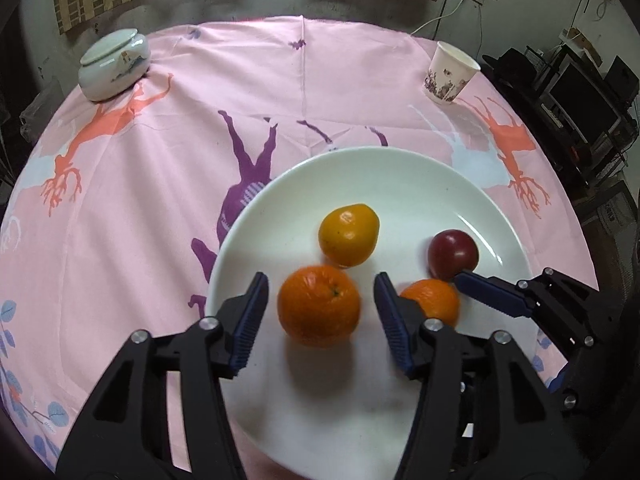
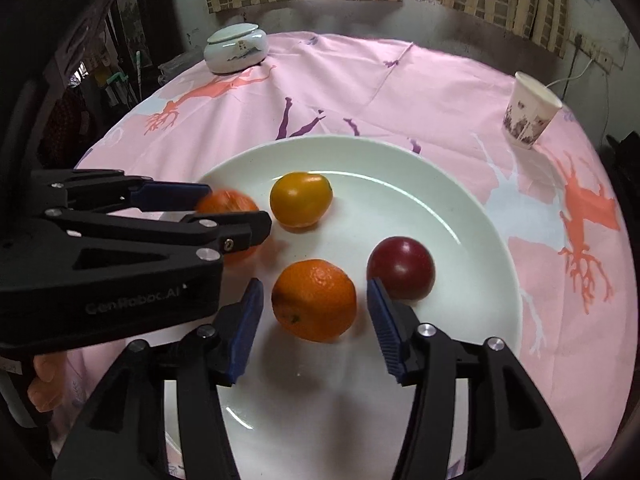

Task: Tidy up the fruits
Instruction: 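Place both oranges on the white plate and open both tools, then grasp a dark red plum with the left tool while the right tool grasps the speckled yellow fruit, then set the plum and speckled fruit on the white plate, open both tools, then grasp the large pale round fruit with the left tool while the right tool grasps a dark purple fruit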

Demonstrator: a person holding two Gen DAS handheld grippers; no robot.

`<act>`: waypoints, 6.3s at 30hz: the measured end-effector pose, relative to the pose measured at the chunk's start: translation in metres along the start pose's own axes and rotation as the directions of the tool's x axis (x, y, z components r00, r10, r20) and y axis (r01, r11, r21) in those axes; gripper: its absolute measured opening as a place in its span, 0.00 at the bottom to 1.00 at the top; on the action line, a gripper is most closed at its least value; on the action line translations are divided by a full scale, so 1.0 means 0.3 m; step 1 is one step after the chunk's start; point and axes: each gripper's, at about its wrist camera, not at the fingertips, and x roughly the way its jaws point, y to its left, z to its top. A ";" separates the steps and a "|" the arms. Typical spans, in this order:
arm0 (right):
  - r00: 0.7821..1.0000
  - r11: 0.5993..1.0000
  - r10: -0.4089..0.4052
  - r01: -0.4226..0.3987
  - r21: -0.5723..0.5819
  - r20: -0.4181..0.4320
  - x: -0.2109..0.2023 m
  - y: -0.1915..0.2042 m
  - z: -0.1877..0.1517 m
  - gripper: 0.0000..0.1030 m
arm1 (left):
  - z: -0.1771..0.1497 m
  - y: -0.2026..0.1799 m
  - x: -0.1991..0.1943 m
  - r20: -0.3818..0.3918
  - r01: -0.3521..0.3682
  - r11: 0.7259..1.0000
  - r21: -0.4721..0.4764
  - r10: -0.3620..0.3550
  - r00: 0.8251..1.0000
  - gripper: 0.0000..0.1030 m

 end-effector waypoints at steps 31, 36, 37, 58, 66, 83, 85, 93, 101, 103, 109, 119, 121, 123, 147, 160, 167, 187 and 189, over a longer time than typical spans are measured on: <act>0.991 0.987 -0.042 0.021 0.157 0.130 -0.611 0.192 -0.771 0.99 | -0.863 -0.037 -0.453 0.111 -0.033 0.999 0.007 0.032 0.993 0.91; 0.988 0.984 0.095 -0.111 0.136 0.120 -0.573 0.230 -0.784 0.61 | -0.878 -0.019 -0.451 0.103 -0.067 0.998 0.009 0.066 0.993 0.91; 0.990 0.983 0.095 -0.109 0.146 0.102 -0.558 0.226 -0.780 0.57 | -0.881 -0.014 -0.448 0.098 -0.067 0.998 0.007 0.066 0.993 0.91; 1.000 0.988 0.011 -0.014 0.154 0.019 -0.523 0.187 -0.793 0.43 | -0.902 0.010 -0.331 0.003 -0.037 0.999 0.014 0.037 0.999 0.91; 1.000 0.982 0.015 -0.019 0.186 0.022 -0.542 0.172 -0.837 0.43 | -0.878 -0.080 -0.281 0.043 -0.048 0.995 0.086 0.045 0.998 0.84; 0.998 0.979 0.061 -0.057 0.195 -0.014 -0.493 0.160 -0.851 0.45 | -0.864 -0.151 -0.289 0.072 0.059 0.992 0.114 -0.068 0.995 0.32; 0.999 0.985 0.031 -0.029 0.172 -0.010 -0.505 0.180 -0.849 0.44 | -0.866 -0.141 -0.301 0.071 0.071 0.992 0.104 -0.079 0.994 0.32; 0.998 0.986 -0.003 -0.008 0.164 0.066 -0.566 0.183 -0.795 0.44 | -0.853 -0.103 -0.373 0.116 0.080 0.994 0.077 -0.088 0.989 0.32; 0.997 0.990 0.011 -0.022 0.139 0.080 -0.549 0.191 -0.731 0.44 | -0.835 -0.083 -0.404 0.133 0.084 0.994 0.067 -0.092 0.987 0.32; 0.997 0.991 0.012 -0.023 0.134 0.079 -0.541 0.191 -0.717 0.44 | -0.823 -0.080 -0.416 0.142 0.082 0.994 0.070 -0.091 0.986 0.32; 0.998 0.995 0.019 -0.026 0.100 0.066 -0.515 0.179 -0.645 0.44 | -0.687 -0.068 -0.429 0.159 0.072 0.994 0.082 -0.085 0.984 0.32; 0.997 0.996 -0.022 0.014 0.091 0.078 -0.348 0.005 -0.278 0.44 | -0.217 -0.077 -0.209 0.101 -0.009 0.998 0.060 0.003 0.995 0.33; 0.997 0.993 -0.034 0.026 0.111 0.069 -0.281 -0.040 -0.219 0.44 | -0.173 -0.076 -0.147 0.073 -0.008 0.999 0.041 0.004 0.997 0.33; 0.998 0.990 -0.040 0.033 0.135 0.045 -0.215 -0.081 -0.182 0.44 | -0.146 -0.077 -0.097 0.048 0.000 0.999 0.034 -0.002 0.999 0.33; 0.983 0.983 -0.143 0.126 0.136 0.119 -0.300 -0.122 -0.116 0.71 | -0.175 -0.080 -0.318 0.196 -0.008 1.000 0.028 0.002 0.981 0.75; 0.977 0.981 -0.136 0.110 0.158 0.162 -0.575 0.052 -0.440 0.75 | -0.501 -0.097 -0.533 0.280 -0.077 0.997 0.003 0.073 0.957 0.79; 0.979 0.980 -0.116 0.086 0.177 0.167 -0.636 0.108 -0.544 0.75 | -0.603 -0.111 -0.549 0.270 -0.076 0.997 0.015 0.069 0.960 0.79; 0.995 0.935 -0.093 0.080 0.346 0.021 -0.371 -0.074 -0.748 0.59 | -0.854 0.043 -0.414 0.156 -0.133 0.991 -0.020 0.134 0.979 0.85; 0.994 0.944 -0.106 0.092 0.318 0.028 -0.376 -0.059 -0.738 0.44 | -0.850 0.035 -0.398 0.143 -0.142 0.990 -0.004 0.141 0.980 0.85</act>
